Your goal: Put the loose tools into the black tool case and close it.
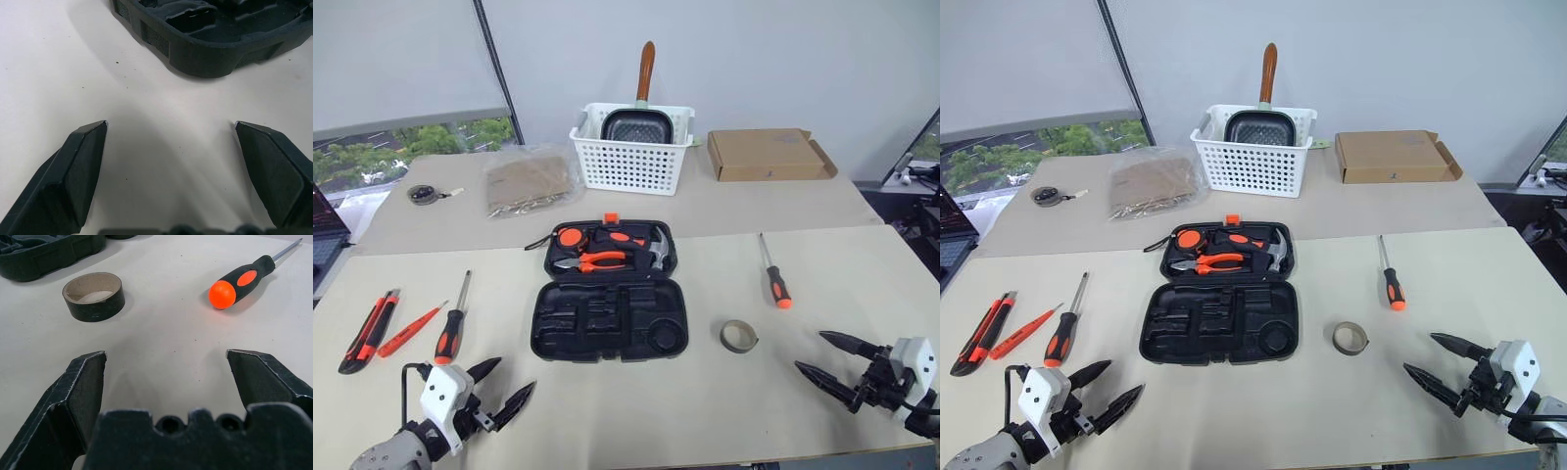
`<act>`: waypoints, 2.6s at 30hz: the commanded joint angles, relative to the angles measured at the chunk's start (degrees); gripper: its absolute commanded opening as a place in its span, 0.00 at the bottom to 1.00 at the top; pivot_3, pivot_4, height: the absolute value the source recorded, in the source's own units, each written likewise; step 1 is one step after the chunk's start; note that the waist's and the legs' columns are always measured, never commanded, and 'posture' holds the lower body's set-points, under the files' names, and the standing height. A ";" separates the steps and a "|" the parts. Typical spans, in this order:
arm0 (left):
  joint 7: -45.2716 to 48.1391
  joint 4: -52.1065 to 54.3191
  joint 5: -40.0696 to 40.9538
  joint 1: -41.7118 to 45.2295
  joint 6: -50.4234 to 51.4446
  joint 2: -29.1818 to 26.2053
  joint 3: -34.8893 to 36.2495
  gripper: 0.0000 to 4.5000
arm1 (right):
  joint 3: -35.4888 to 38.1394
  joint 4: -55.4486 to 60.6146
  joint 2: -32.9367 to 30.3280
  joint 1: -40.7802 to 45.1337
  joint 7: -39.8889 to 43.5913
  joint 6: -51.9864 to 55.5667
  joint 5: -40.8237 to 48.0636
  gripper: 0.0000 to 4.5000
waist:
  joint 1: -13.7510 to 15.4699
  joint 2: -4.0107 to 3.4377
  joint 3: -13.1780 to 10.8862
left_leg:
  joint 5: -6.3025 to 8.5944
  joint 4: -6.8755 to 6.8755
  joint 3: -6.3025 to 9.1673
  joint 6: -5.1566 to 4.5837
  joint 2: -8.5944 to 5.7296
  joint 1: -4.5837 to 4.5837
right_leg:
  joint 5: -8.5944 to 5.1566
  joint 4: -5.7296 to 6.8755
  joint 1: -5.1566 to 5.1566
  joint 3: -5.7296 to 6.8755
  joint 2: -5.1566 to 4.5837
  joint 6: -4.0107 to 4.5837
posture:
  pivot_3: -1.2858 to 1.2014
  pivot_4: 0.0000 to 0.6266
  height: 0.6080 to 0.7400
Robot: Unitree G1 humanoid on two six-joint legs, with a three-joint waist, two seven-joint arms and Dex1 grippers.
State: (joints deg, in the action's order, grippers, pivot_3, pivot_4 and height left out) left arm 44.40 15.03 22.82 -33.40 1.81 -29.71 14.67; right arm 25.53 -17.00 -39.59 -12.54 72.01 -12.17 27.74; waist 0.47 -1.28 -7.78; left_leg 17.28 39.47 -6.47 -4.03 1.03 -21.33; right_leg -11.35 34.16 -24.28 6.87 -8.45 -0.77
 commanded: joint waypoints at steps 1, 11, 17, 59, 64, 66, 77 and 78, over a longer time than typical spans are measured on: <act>-0.65 0.78 0.82 -1.60 5.09 -0.20 -0.84 0.99 | 1.42 0.00 -0.21 0.73 0.16 -1.63 1.06 1.00 | 0.02 0.00 0.00 | 0.00 0.00 0.00 0.00 0.00 0.00 | 0.00 0.00 0.00 0.00 0.00 0.00 | 0.52 0.24 0.70; 1.73 10.02 19.36 -0.20 3.84 2.79 12.02 0.99 | -0.51 10.24 -3.71 11.56 -0.65 9.18 7.72 1.00 | 0.10 0.86 -0.55 | -0.01 0.15 0.01 0.02 0.14 -0.16 | 0.04 0.03 -0.11 0.05 -0.07 0.04 | 0.52 0.24 0.70; -9.66 10.84 24.76 4.64 11.76 1.33 19.01 0.99 | -8.07 17.15 -3.66 21.84 0.54 16.32 8.68 1.00 | 0.47 1.18 -0.74 | -0.06 0.21 0.04 0.10 0.30 -0.23 | 0.11 0.01 -0.11 0.19 0.01 0.09 | 0.52 0.24 0.70; -4.62 12.17 17.31 19.02 18.30 -4.21 11.96 0.21 | -14.26 26.29 -2.84 26.14 3.28 23.56 10.02 1.00 | 1.84 1.40 -0.79 | -0.29 0.40 0.07 0.67 0.14 -0.64 | 0.58 0.01 -0.11 0.37 0.09 0.09 | 0.52 0.24 0.70; 15.36 3.95 15.39 28.50 13.90 -14.56 4.42 0.21 | -12.94 26.25 -3.26 24.54 2.66 23.27 9.54 1.00 | 1.77 1.38 -0.78 | -0.36 0.40 0.01 0.75 0.12 -0.64 | 0.53 0.04 -0.11 0.39 0.27 0.00 | 0.52 0.24 0.70; 21.61 -1.81 12.58 34.01 11.39 -17.05 0.02 0.21 | -12.43 26.93 -3.33 23.52 2.04 23.21 9.38 1.00 | 1.72 1.37 -0.78 | -0.41 0.41 0.00 0.82 0.11 -0.70 | 0.50 0.08 -0.13 0.40 0.40 -0.03 | 0.52 0.24 0.70; 47.95 -48.22 -5.04 70.08 -12.19 -11.93 -22.66 0.21 | -6.28 34.69 -2.27 13.25 -5.06 22.53 9.48 1.00 | 1.79 1.37 -0.79 | -0.79 0.41 -0.06 0.47 0.29 -0.75 | 0.57 0.02 -0.13 0.32 0.77 0.09 | 0.52 0.24 0.70; 48.10 -52.04 -5.92 72.57 -14.05 -11.15 -24.09 0.21 | -5.67 35.68 -2.01 12.15 -5.88 22.46 9.58 1.00 | 1.63 1.38 -0.79 | -0.79 0.42 -0.06 0.46 0.29 -0.77 | 0.64 0.03 -0.11 0.33 0.79 0.20 | 0.52 0.24 0.70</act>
State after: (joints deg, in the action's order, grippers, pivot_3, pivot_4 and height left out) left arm 90.96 -31.43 18.24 35.81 -7.79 -41.53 -7.58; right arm 16.76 15.44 -41.83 0.70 67.74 11.85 36.78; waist 2.10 0.10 -8.57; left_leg 16.48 39.88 -6.55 -3.57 1.34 -22.08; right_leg -10.64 34.16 -24.40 7.17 -7.64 -0.44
